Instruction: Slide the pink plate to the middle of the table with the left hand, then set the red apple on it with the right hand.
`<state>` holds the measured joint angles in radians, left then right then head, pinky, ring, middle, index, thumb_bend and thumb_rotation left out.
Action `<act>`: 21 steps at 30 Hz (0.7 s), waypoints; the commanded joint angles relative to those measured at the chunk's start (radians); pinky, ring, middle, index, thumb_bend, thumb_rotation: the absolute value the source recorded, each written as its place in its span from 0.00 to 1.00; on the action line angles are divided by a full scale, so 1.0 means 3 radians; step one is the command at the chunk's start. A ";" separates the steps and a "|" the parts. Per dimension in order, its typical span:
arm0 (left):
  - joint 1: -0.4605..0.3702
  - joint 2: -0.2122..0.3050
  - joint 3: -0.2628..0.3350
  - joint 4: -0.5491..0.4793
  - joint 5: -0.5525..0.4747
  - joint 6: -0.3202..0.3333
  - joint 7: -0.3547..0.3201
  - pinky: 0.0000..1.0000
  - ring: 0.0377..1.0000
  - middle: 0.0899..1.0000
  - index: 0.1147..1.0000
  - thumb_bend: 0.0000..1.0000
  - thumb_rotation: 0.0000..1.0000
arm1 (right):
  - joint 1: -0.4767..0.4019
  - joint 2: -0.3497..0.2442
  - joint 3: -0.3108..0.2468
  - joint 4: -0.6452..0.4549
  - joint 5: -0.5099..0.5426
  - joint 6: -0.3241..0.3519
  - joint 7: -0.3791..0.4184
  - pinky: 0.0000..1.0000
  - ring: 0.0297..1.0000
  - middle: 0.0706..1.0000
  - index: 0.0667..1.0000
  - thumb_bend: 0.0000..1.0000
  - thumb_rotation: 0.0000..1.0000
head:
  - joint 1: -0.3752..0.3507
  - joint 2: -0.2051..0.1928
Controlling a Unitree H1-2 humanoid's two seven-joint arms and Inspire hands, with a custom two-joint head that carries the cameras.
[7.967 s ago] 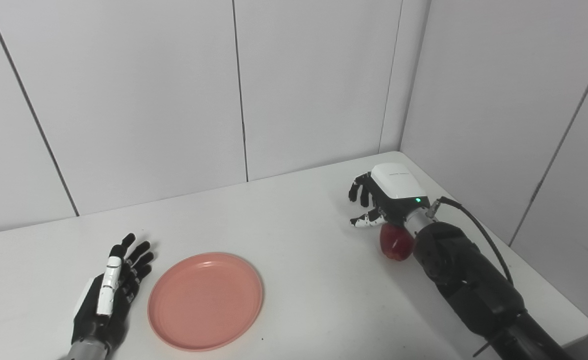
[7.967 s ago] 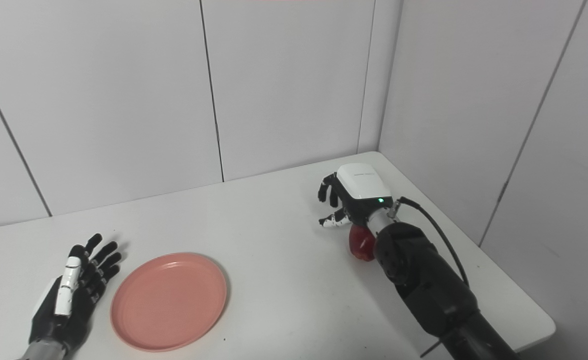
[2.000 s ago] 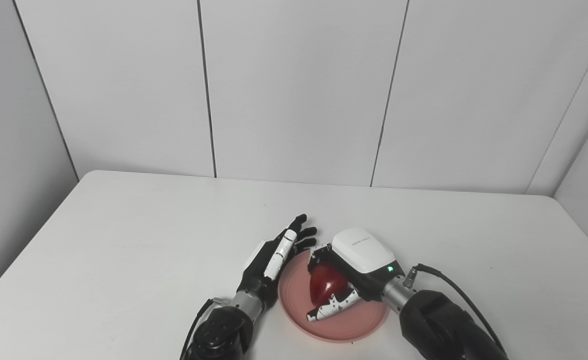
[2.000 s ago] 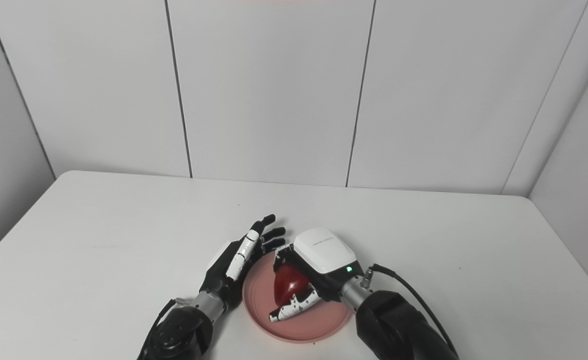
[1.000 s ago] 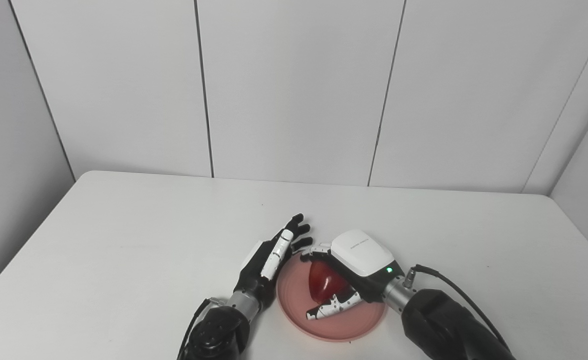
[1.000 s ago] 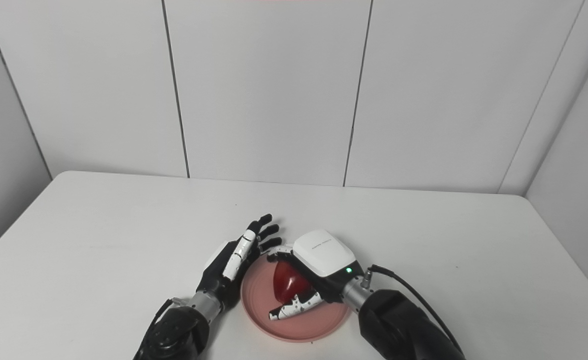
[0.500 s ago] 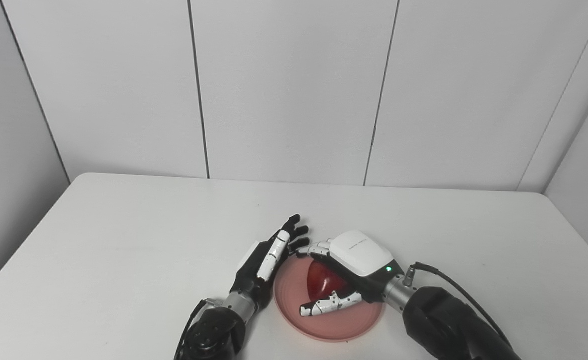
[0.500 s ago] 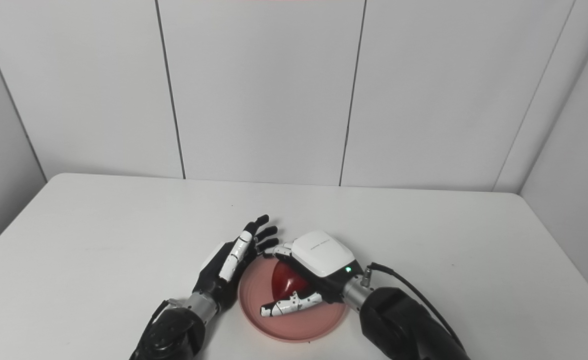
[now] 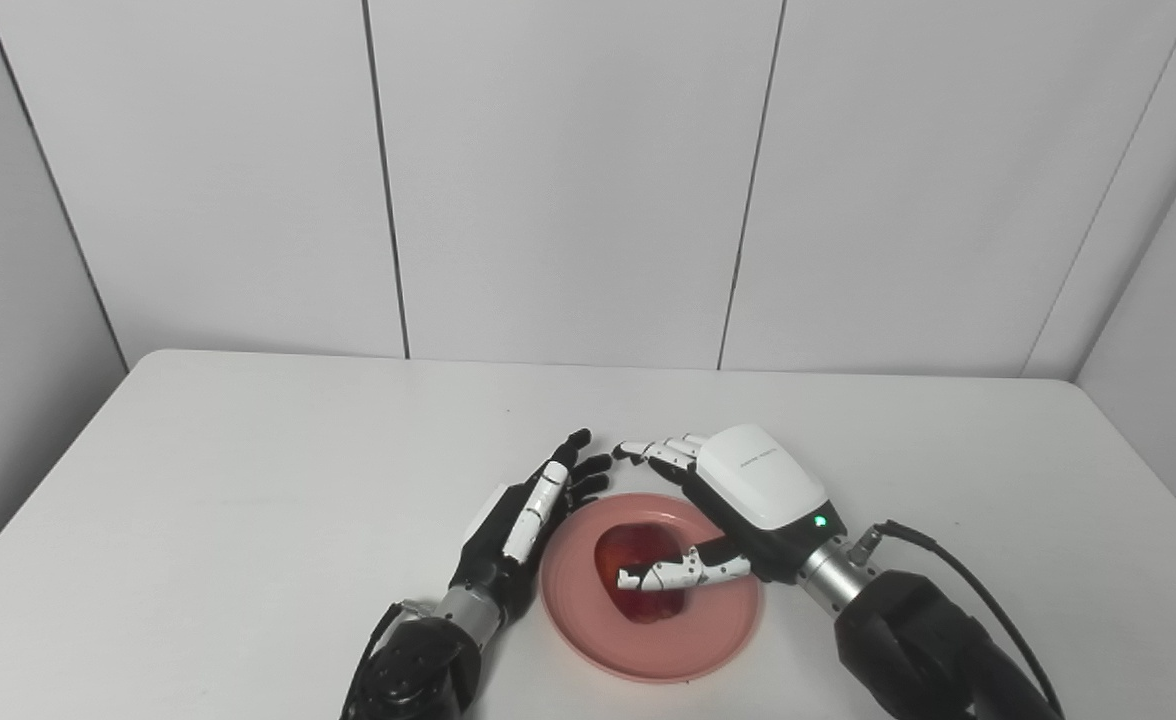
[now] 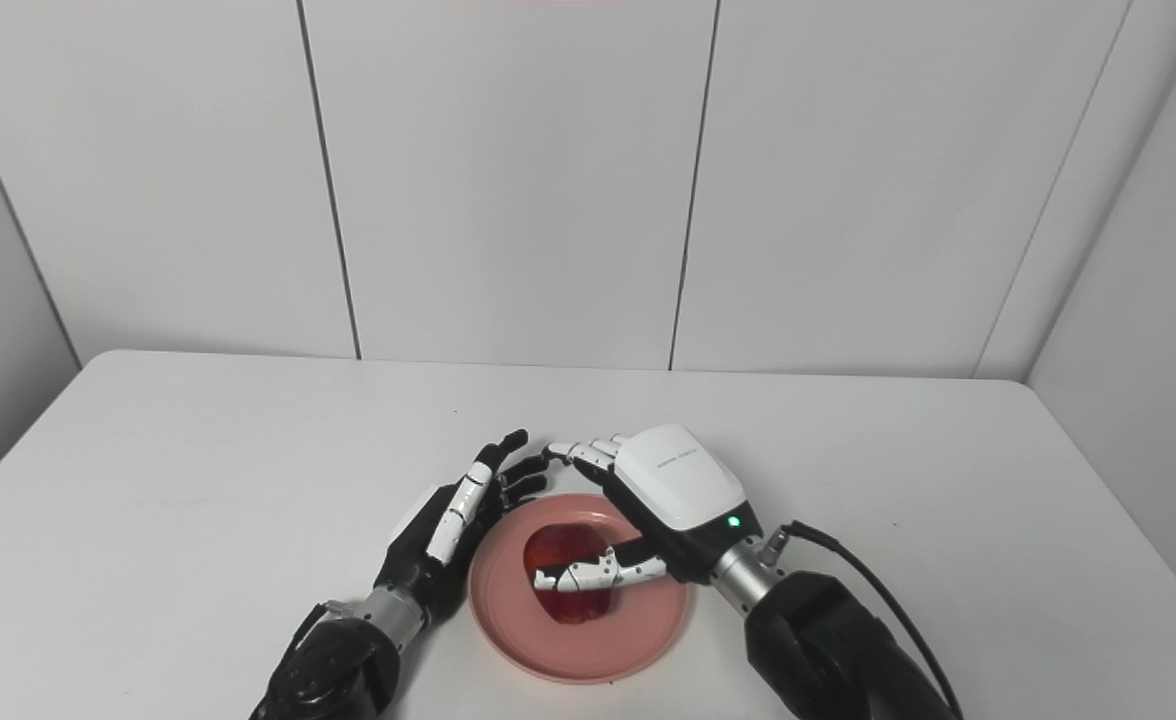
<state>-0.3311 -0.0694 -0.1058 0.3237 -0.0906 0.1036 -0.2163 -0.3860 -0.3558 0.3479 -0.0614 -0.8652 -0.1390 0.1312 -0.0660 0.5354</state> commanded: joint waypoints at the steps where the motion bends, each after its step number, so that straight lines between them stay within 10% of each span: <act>1: 0.0042 0.0033 0.0009 0.0007 -0.0006 0.0159 0.0004 0.95 0.89 0.88 0.93 0.69 0.94 | -0.0110 0.0006 -0.0127 -0.0143 0.0117 -0.0061 -0.0124 0.62 0.72 0.76 0.80 0.93 0.98 | 0.0001 0.0000; 10: 0.0057 0.0001 0.0053 0.0003 -0.0028 0.0147 0.0036 0.88 0.88 0.88 0.91 0.70 0.89 | 0.0029 0.0176 -0.0510 -0.0097 0.0655 0.0023 -0.0219 0.61 0.77 0.82 0.80 0.90 1.00 | 0.0003 0.0005; 21: 0.0073 0.0021 0.0050 -0.0051 0.0001 0.0149 0.0050 0.87 0.86 0.87 0.90 0.71 0.89 | 0.0338 0.0788 -0.1158 0.0341 0.2420 0.0552 0.0005 0.80 0.88 0.88 0.84 0.88 1.00 | -0.0020 0.0013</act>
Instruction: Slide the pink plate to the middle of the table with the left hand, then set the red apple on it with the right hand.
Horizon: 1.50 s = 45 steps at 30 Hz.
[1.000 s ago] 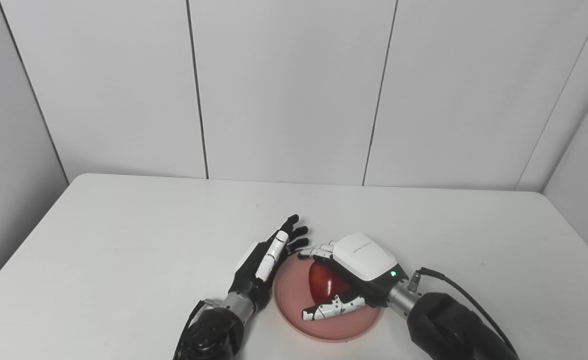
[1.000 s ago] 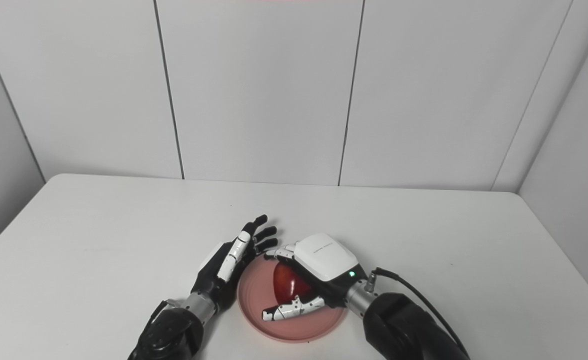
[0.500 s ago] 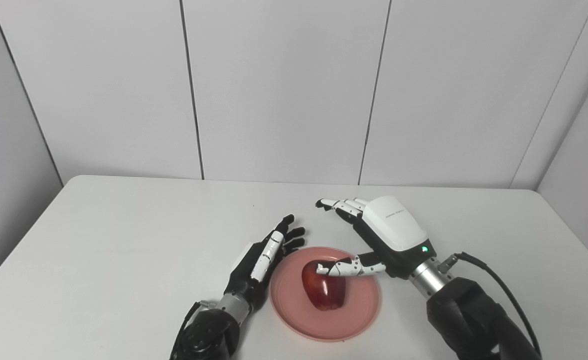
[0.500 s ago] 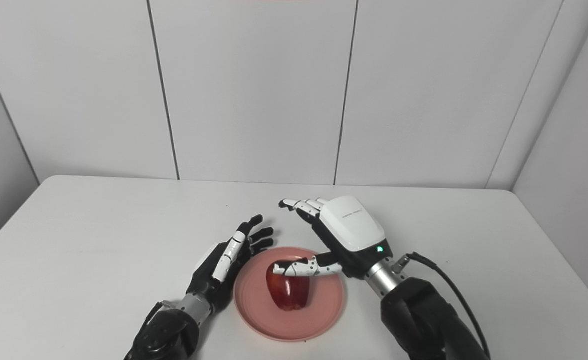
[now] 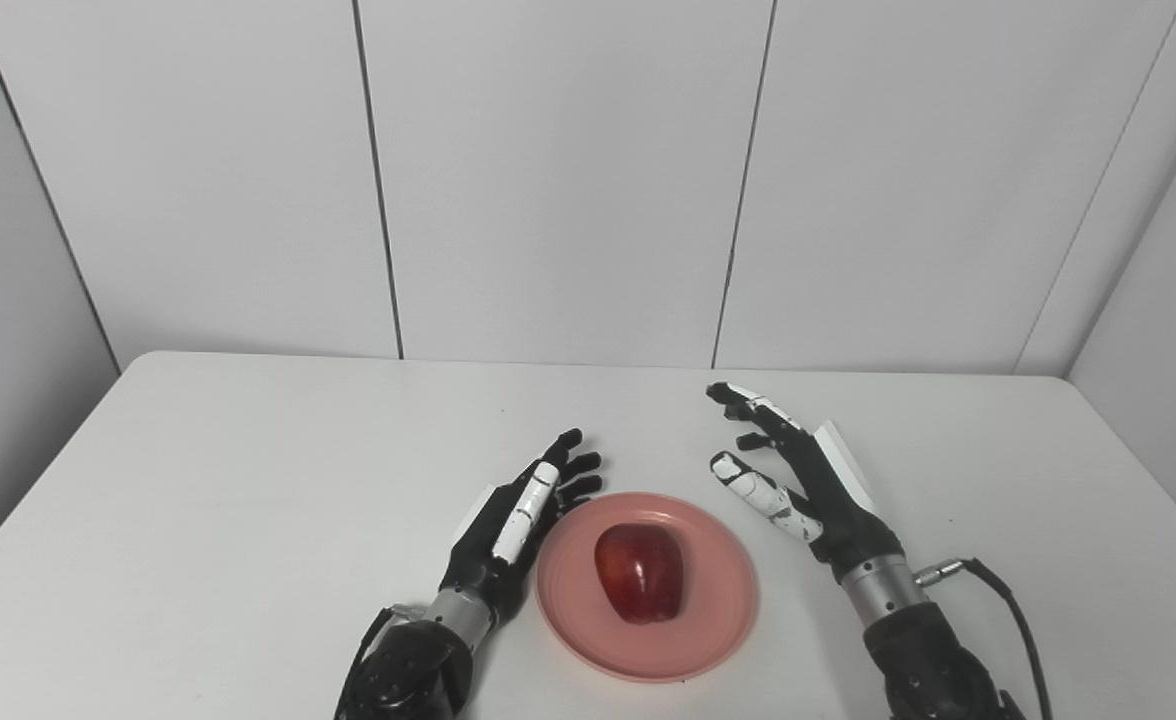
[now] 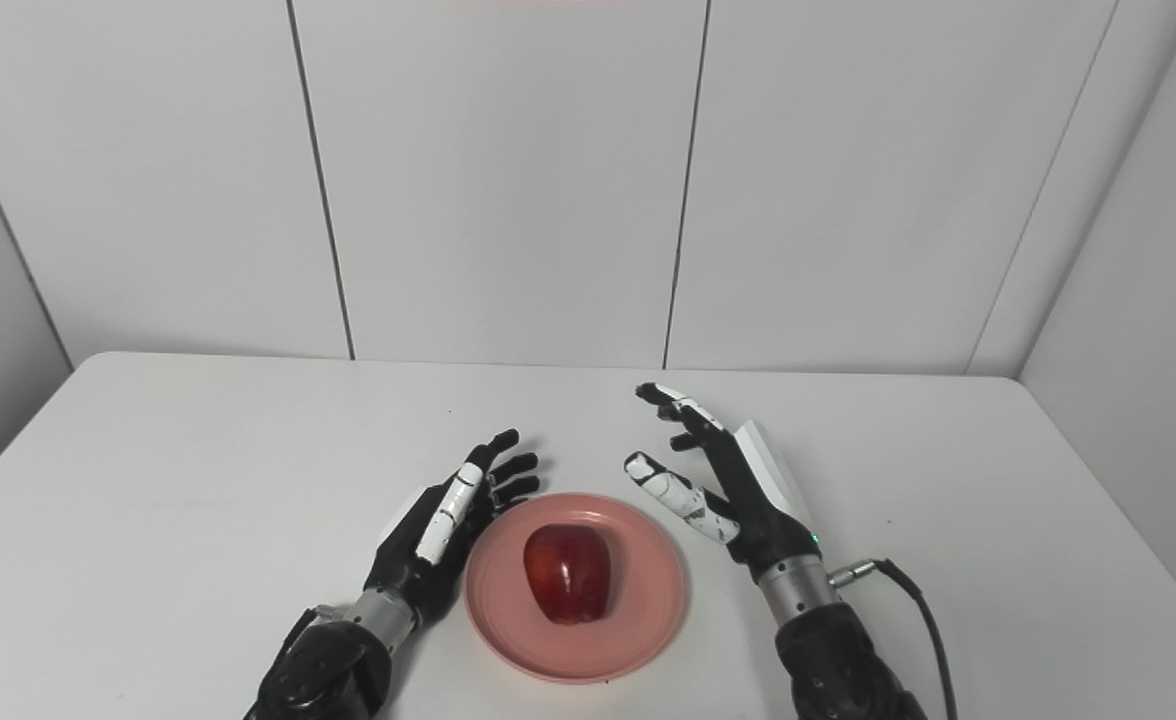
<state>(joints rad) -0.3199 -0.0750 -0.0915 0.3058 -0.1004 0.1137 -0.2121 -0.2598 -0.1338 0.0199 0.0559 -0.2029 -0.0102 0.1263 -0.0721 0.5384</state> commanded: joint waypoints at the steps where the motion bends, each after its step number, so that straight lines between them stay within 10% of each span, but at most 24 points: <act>1: 0.0037 0.0042 -0.0001 0.0008 0.0037 0.0113 0.0035 0.87 0.86 0.87 0.90 0.71 0.89 | -0.0067 0.0092 -0.0108 -0.0028 0.0324 0.0197 0.0023 0.83 0.89 0.89 0.85 0.90 1.00 | -0.0001 0.0002; 11: 0.0075 0.0033 -0.0002 -0.0064 0.0066 0.0086 0.0086 0.88 0.87 0.87 0.91 0.69 0.88 | 0.0039 0.0241 -0.0317 0.0102 0.0792 0.0553 -0.0057 0.88 0.90 0.90 0.89 0.86 1.00 | 0.0012 0.0010; 22: 0.0415 -0.0104 0.0098 -0.0184 0.0610 -0.0801 0.0856 1.00 1.00 1.00 1.00 0.73 0.95 | 0.0248 0.0219 -0.0223 0.0166 0.0661 0.0236 -0.0189 0.98 0.96 0.94 0.88 0.81 1.00 | 0.0073 0.0046; 32: 0.0768 -0.0158 0.0060 -0.0815 0.0514 -0.0123 0.0789 1.00 1.00 1.00 1.00 0.71 0.98 | 0.0341 0.0288 -0.0037 0.0280 0.0474 -0.0023 -0.0336 1.00 1.00 0.98 0.89 0.81 1.00 | 0.0078 0.0084; 45: 0.0741 -0.0115 0.0090 -0.0876 0.0297 0.0181 0.0670 1.00 1.00 1.00 1.00 0.73 0.96 | 0.0361 0.0325 0.0013 0.0468 0.0336 -0.0454 -0.0487 1.00 1.00 1.00 0.96 0.86 1.00 | 0.0028 0.0096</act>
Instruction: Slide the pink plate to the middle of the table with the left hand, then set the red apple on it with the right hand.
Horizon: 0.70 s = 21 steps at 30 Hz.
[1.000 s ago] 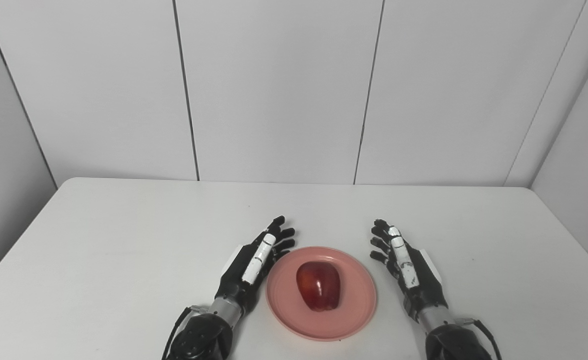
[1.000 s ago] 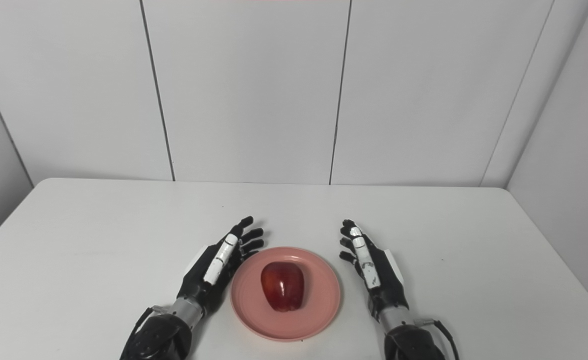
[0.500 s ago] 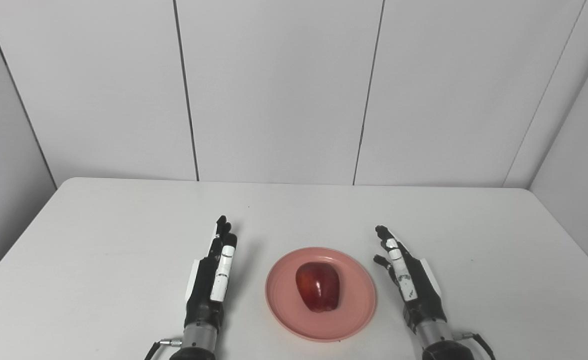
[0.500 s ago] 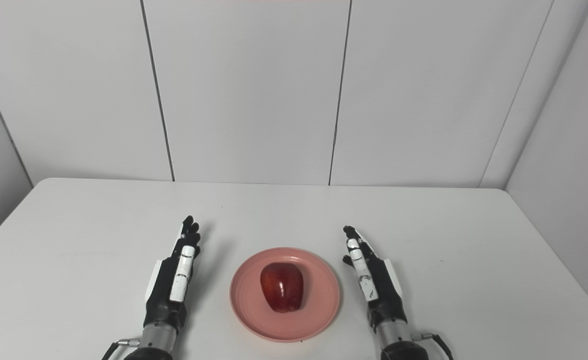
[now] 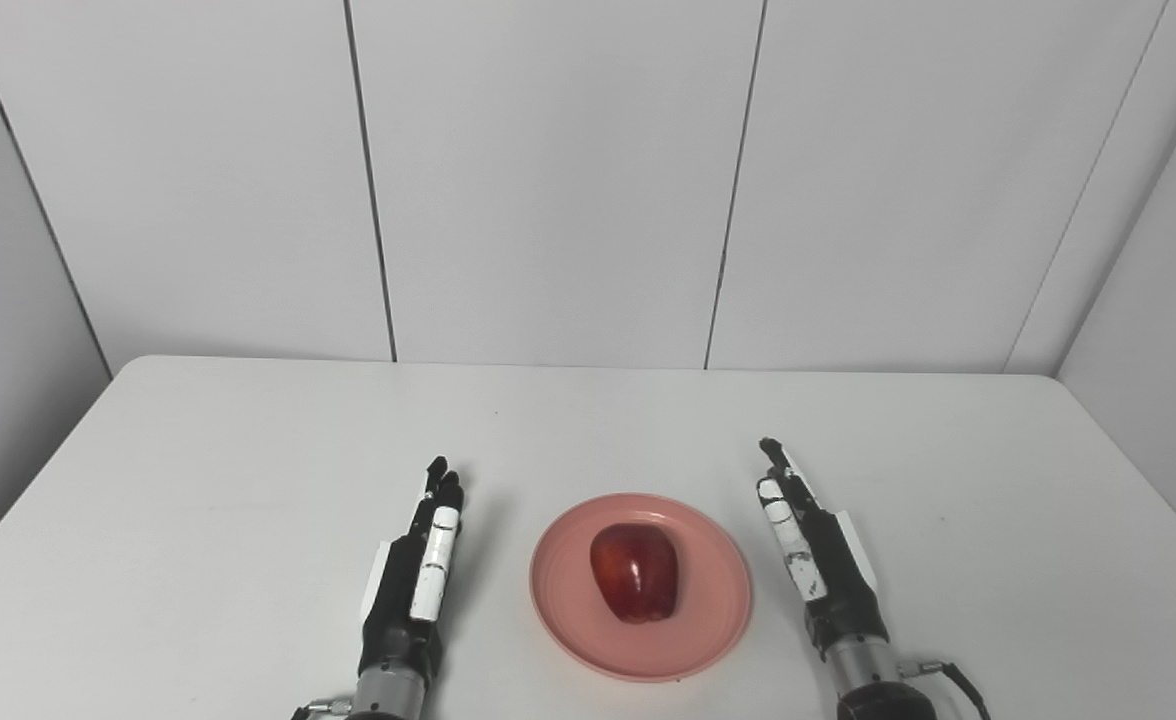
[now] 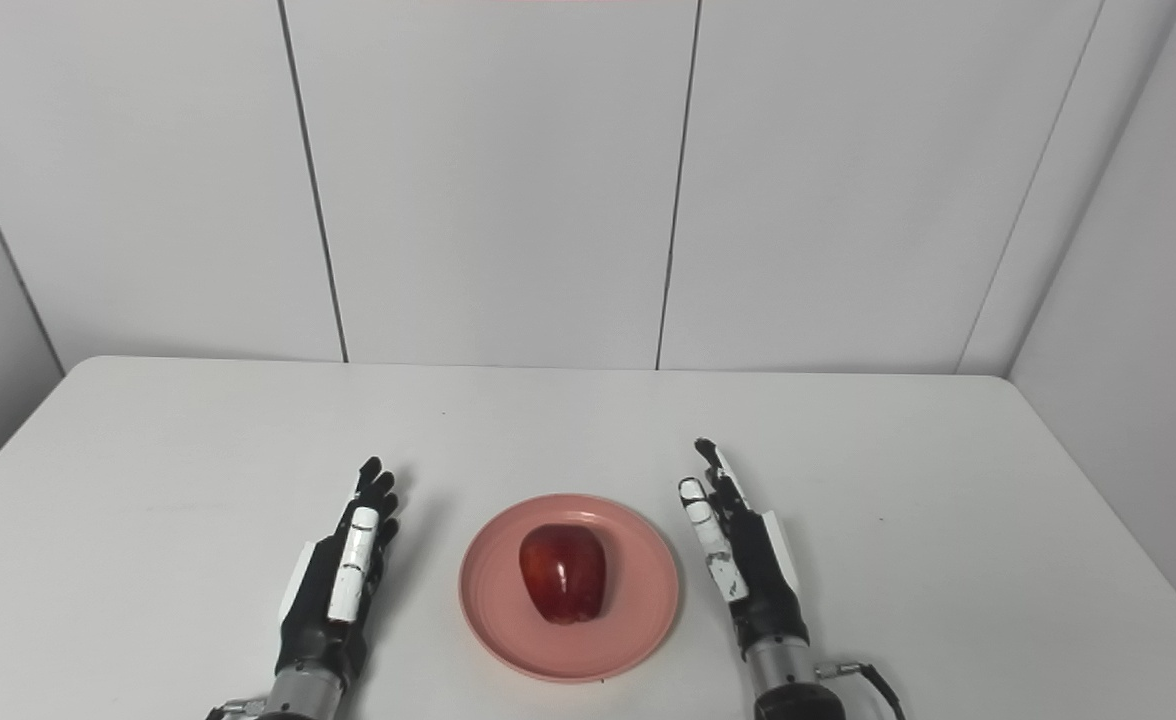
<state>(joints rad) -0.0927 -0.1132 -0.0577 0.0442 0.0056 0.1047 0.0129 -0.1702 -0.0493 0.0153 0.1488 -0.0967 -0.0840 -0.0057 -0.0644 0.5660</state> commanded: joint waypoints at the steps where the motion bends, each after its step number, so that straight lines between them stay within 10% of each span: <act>1: -0.0020 0.0016 -0.0020 -0.0007 -0.0067 0.0222 -0.0085 1.00 1.00 1.00 1.00 0.73 0.96 | 0.0059 0.0043 0.0034 0.0167 -0.0029 -0.0225 -0.0051 1.00 1.00 1.00 0.96 0.86 1.00 | 0.0001 0.0003; 21: -0.0052 0.0095 -0.0023 0.0027 -0.0154 0.0241 -0.0179 1.00 1.00 1.00 1.00 0.75 0.93 | 0.0066 0.0092 -0.0007 0.0230 0.0071 -0.0307 -0.0081 1.00 1.00 1.00 0.97 0.86 1.00 | -0.0025 0.0012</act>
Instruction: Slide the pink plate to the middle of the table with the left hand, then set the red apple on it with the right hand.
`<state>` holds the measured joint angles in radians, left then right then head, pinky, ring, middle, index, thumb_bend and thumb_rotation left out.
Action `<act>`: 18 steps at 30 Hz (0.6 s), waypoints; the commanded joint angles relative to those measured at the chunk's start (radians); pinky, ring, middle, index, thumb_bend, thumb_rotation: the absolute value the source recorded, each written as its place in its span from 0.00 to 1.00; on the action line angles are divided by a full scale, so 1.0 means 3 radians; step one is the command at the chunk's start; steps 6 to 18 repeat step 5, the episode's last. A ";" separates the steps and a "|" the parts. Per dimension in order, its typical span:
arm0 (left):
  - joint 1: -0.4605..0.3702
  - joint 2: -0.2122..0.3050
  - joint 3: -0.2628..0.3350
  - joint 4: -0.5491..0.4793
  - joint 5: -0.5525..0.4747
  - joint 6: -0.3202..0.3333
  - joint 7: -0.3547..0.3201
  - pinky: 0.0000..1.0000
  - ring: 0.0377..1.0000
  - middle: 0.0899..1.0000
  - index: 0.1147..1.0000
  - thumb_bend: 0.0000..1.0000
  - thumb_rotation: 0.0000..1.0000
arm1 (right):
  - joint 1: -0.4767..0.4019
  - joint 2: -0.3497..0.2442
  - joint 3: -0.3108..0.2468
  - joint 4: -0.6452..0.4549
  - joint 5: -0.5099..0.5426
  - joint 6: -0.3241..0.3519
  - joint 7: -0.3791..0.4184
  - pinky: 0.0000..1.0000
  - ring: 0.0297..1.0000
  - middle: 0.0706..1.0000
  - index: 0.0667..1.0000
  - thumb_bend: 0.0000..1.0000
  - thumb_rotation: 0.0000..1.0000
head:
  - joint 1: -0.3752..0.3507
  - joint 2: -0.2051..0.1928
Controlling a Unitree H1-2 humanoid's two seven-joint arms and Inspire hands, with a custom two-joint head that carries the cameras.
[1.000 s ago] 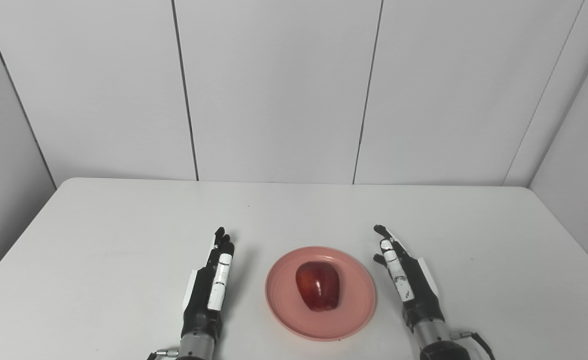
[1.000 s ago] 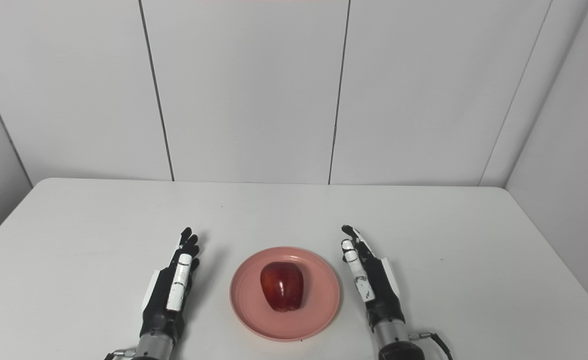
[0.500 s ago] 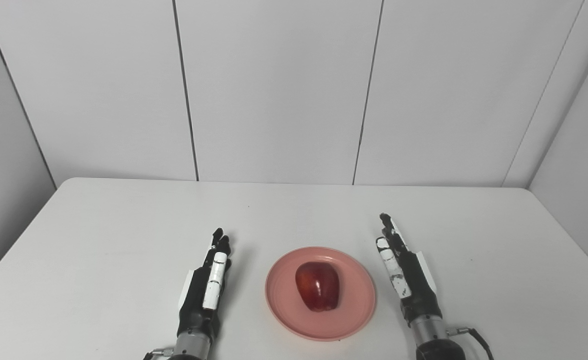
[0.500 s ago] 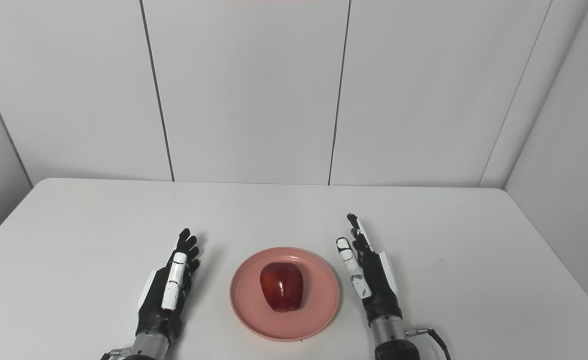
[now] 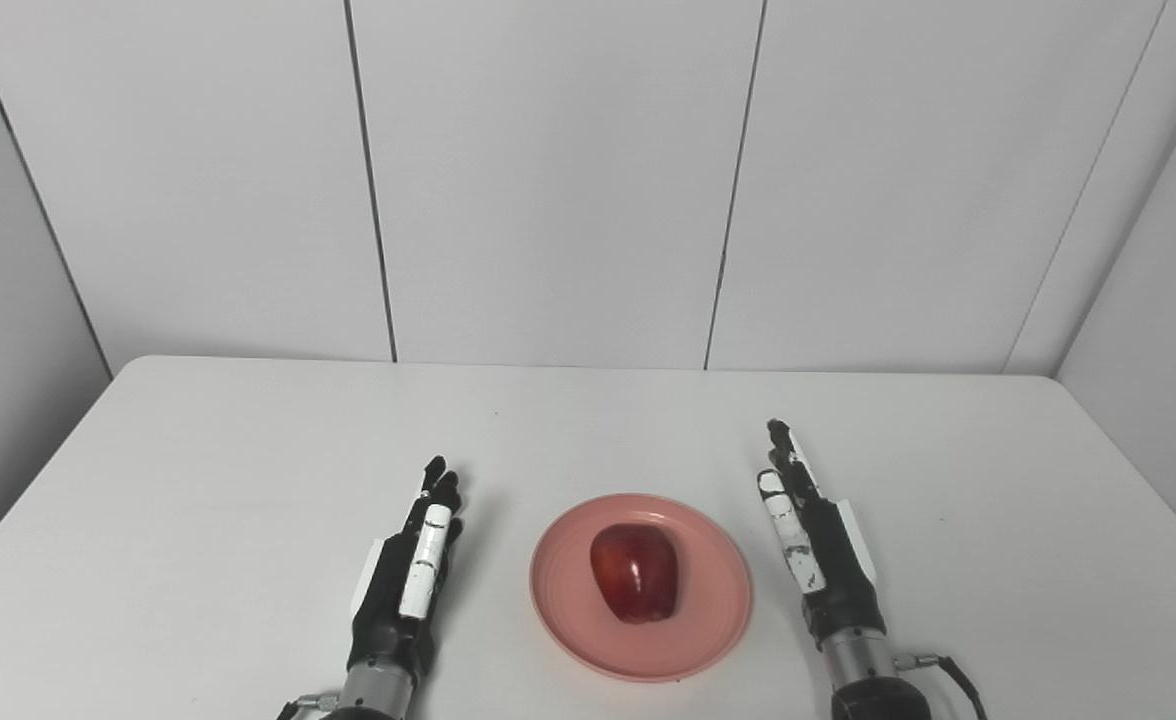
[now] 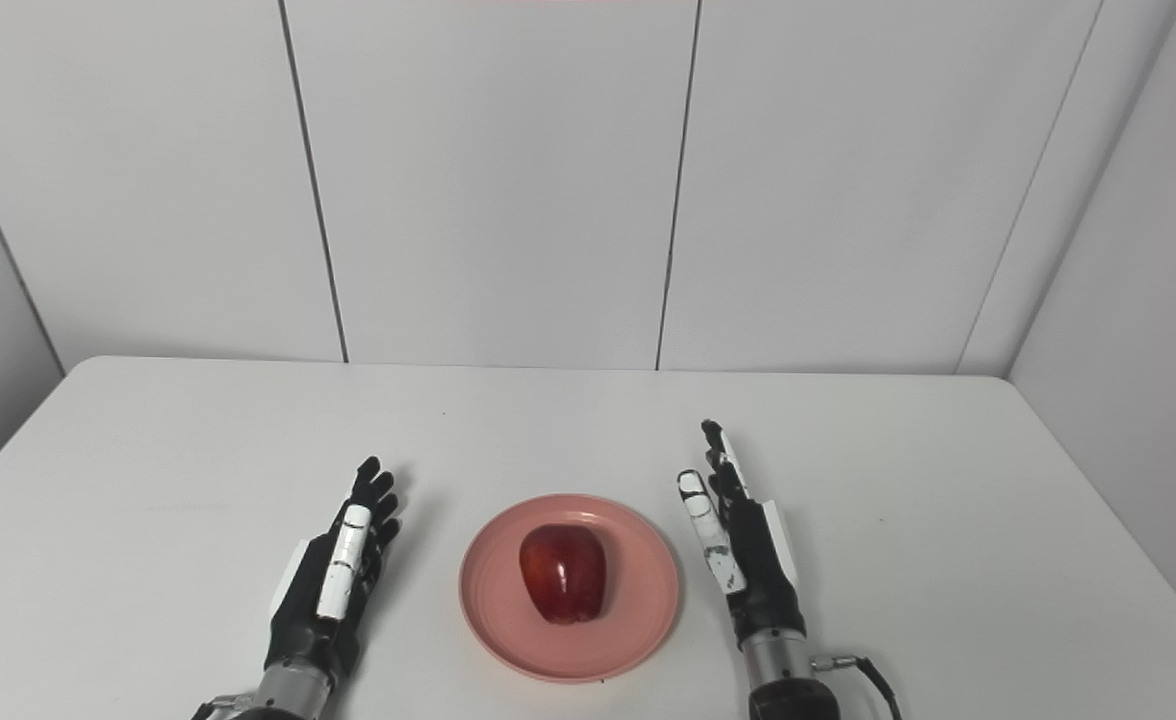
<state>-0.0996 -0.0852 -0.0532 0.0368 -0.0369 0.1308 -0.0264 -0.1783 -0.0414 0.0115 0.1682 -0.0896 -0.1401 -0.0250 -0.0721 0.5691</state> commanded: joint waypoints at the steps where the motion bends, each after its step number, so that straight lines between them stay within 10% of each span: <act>1: -0.0031 0.0004 -0.0039 0.0053 -0.0012 0.0151 -0.0049 1.00 1.00 1.00 1.00 0.75 0.94 | 0.0092 0.0078 -0.0010 0.0164 0.0094 -0.0081 -0.0004 1.00 1.00 1.00 0.97 0.86 1.00 | 0.0001 0.0002; 18: -0.0032 0.0010 -0.0039 0.0060 -0.0024 0.0138 -0.0061 1.00 1.00 1.00 1.00 0.75 0.93 | 0.0084 0.0124 -0.0082 0.0163 0.0283 0.0059 0.0037 1.00 1.00 1.00 0.95 0.90 1.00 | 0.0001 0.0002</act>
